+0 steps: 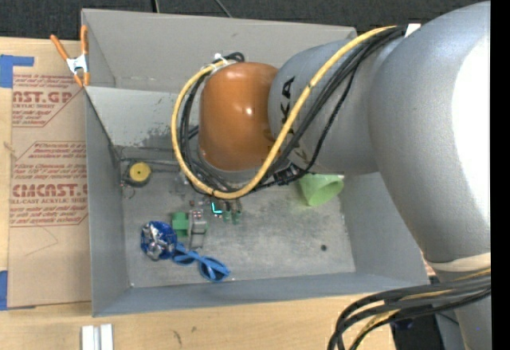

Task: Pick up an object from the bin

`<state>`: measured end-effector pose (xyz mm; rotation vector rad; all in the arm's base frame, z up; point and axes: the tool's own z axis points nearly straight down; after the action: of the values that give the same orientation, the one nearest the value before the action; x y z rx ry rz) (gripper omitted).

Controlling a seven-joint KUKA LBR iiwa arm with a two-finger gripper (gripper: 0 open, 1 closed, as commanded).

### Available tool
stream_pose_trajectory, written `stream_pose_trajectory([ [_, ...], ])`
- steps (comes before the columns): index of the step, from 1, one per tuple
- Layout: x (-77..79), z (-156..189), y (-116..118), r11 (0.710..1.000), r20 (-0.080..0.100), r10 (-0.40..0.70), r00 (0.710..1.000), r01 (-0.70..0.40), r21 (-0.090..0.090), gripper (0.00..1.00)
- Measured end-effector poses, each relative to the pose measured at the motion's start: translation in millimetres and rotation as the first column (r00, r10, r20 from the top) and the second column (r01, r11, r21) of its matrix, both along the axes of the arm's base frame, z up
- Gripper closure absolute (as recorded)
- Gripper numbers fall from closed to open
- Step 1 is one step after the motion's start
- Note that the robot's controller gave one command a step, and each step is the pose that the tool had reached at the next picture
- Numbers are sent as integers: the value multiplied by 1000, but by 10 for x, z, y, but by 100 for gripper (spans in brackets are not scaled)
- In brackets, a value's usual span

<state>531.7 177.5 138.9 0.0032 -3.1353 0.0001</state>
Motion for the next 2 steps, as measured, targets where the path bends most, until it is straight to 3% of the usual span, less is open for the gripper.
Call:
stream_pose_trajectory([
  [1,-208,-717,87,973,1,-230,973,230,-2,0],
  [2,-192,-697,88,973,5,-230,973,230,1,100],
])
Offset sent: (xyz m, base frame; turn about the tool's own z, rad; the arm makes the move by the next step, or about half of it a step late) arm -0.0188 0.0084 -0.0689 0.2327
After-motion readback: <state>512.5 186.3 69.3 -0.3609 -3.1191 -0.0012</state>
